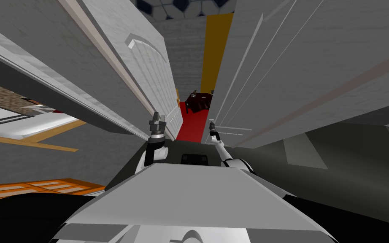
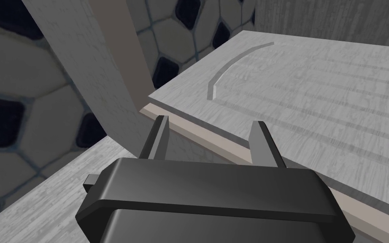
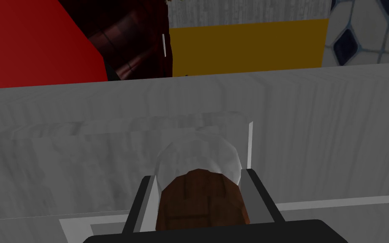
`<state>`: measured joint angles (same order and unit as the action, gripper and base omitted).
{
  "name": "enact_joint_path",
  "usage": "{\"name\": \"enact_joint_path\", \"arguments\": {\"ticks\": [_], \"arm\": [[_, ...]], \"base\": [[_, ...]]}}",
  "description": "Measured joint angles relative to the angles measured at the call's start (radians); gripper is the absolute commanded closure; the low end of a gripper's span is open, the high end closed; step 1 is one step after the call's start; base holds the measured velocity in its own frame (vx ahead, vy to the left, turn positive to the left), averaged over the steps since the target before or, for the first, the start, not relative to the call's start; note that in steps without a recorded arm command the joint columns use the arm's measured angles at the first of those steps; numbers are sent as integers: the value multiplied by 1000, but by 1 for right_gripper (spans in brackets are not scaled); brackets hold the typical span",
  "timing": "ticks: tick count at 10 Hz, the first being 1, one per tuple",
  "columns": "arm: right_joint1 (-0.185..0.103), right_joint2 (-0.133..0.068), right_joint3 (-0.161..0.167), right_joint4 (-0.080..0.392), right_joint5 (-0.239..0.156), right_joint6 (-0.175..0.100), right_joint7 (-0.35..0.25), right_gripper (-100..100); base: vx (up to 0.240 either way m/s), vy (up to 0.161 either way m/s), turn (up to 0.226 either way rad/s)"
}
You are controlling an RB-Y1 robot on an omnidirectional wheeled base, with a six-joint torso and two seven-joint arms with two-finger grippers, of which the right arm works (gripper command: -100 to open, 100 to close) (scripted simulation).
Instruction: Push the door open
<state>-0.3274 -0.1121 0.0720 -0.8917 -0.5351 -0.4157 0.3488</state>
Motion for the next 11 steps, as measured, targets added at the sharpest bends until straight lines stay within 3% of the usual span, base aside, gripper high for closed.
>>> {"name": "enact_joint_path", "arguments": {"ticks": [4,6,8,11], "arm": [[2,2,-4,5,-1,4,2,100],[12,2,-14,2,-3,10,7,100],[-3,-7,-22,35,-6,-5,-4,100],[5,-13,-49,18,-10,-5,6,100]], "base": [[58,13,-12],[180,72,-50],[210,43,-28],[200,57,-52]]}}
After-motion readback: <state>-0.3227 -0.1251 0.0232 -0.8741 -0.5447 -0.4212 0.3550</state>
